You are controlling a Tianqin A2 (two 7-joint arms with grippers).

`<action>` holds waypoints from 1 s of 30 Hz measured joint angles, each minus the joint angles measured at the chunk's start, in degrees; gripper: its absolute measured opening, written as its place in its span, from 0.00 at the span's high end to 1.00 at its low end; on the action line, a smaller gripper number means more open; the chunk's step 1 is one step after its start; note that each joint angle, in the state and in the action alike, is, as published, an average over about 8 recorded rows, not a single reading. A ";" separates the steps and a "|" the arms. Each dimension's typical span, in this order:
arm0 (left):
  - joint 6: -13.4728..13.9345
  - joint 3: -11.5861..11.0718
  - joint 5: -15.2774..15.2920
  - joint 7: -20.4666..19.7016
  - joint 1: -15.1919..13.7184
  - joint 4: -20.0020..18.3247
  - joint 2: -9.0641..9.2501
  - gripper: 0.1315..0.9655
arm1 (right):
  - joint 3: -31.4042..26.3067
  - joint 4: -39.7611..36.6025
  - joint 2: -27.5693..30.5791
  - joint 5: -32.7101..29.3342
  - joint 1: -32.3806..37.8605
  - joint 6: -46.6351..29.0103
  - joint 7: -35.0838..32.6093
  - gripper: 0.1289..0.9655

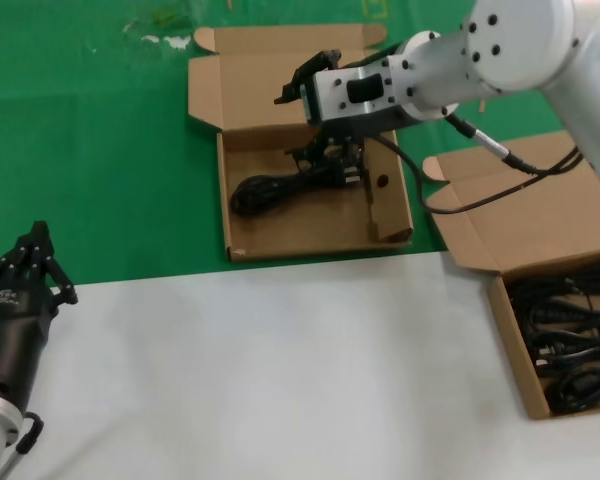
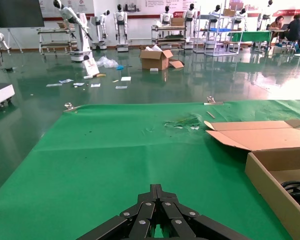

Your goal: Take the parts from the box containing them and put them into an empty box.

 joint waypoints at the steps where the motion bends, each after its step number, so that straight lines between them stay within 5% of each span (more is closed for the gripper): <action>1: 0.00 0.00 0.00 0.00 0.00 0.00 0.00 0.99 | 0.35 0.85 0.37 0.21 -0.44 0.15 0.33 0.78; 16: 0.00 0.00 0.00 0.00 0.00 0.00 0.00 0.99 | 3.30 7.39 3.02 1.78 -4.46 2.47 2.94 0.37; 30: 0.00 0.00 0.00 0.00 0.00 0.00 0.00 0.93 | 4.07 8.08 3.01 2.68 -5.90 3.66 2.95 0.10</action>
